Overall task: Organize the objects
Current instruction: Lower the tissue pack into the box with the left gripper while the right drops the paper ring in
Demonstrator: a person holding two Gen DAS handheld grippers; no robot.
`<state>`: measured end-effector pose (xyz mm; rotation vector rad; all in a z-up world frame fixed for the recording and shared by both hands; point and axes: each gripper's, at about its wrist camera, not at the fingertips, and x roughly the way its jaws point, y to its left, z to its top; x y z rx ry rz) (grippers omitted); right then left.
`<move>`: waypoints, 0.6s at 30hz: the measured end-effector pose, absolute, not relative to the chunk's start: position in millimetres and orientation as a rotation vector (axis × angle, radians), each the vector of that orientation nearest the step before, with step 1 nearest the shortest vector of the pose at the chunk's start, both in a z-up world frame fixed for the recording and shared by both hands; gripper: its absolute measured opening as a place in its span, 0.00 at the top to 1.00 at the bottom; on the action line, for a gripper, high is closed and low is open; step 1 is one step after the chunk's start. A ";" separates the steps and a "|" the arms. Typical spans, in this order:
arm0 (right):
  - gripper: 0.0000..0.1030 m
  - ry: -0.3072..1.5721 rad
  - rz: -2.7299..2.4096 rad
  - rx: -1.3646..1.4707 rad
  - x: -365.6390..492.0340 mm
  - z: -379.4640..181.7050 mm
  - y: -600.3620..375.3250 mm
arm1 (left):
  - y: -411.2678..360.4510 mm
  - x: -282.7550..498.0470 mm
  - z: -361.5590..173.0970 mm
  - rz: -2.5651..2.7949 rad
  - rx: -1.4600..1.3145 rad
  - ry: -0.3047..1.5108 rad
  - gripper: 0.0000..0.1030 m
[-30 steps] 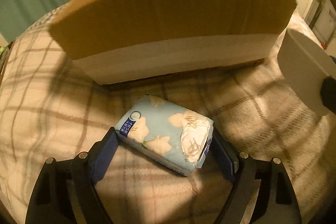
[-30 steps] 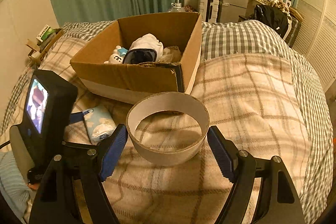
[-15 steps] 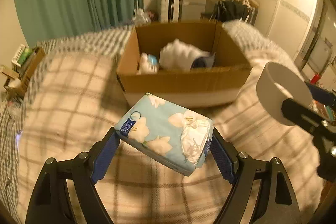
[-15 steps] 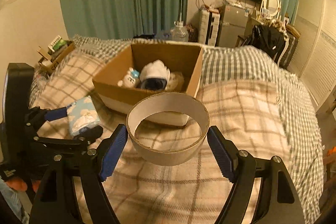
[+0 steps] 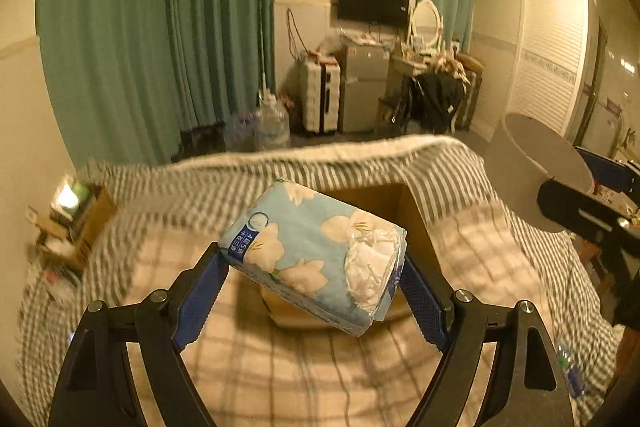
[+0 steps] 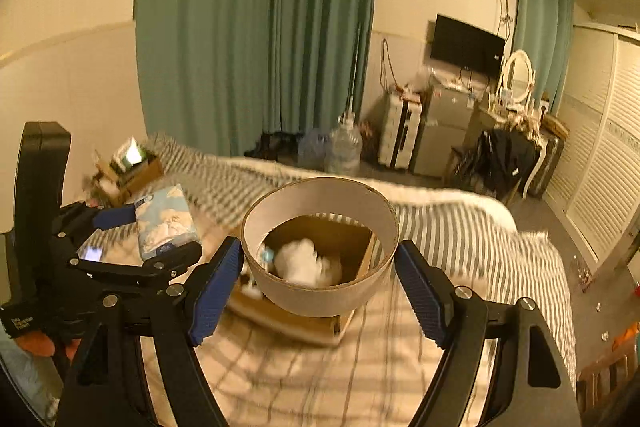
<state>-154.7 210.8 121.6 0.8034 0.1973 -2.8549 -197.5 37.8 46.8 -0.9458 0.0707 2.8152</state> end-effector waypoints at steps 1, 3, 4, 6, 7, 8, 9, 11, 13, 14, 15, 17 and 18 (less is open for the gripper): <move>0.25 0.195 -2.854 0.790 -161.7 128.8 210.3 | 36.1 -204.1 52.3 2.820 -0.935 0.070 0.17; 0.25 0.191 -2.859 0.774 -175.4 137.7 209.9 | 32.5 -217.7 61.0 2.831 -0.918 0.058 0.17; 0.25 0.192 -2.860 0.770 -184.3 141.0 209.2 | 31.6 -222.1 63.7 2.837 -0.914 0.051 0.17; 0.25 0.190 -2.858 0.775 -202.1 143.2 207.5 | 30.3 -237.8 65.4 2.844 -0.906 0.051 0.17; 0.25 0.190 -2.854 0.783 -213.3 142.5 206.7 | 30.7 -244.3 65.3 2.848 -0.902 0.054 0.17; 0.25 0.189 -2.854 0.788 -221.5 140.6 206.3 | 30.7 -253.7 63.6 2.850 -0.901 0.057 0.17; 0.25 0.194 -2.852 0.798 -234.1 136.9 205.3 | 30.9 -260.5 61.6 2.851 -0.903 0.054 0.17; 0.25 0.192 -2.848 0.815 -251.7 129.7 205.7 | 32.4 -274.7 52.9 2.844 -0.915 0.047 0.17; 0.25 0.182 -2.841 0.844 -272.6 117.0 207.2 | 35.6 -292.9 38.3 2.828 -0.939 0.050 0.17; 0.25 0.172 -2.836 0.864 -283.2 108.3 208.7 | 38.0 -301.7 29.6 2.817 -0.951 0.055 0.17; 0.25 0.164 -2.828 0.889 -294.0 98.1 210.4 | 40.0 -307.3 21.1 2.808 -0.963 0.061 0.17; 0.25 0.155 -2.816 0.931 -307.2 75.9 211.3 | 45.4 -320.2 1.2 2.787 -0.995 0.080 0.17; 0.25 0.156 -2.808 0.959 -315.2 63.5 212.0 | 49.2 -326.5 -10.8 2.777 -1.017 0.098 0.17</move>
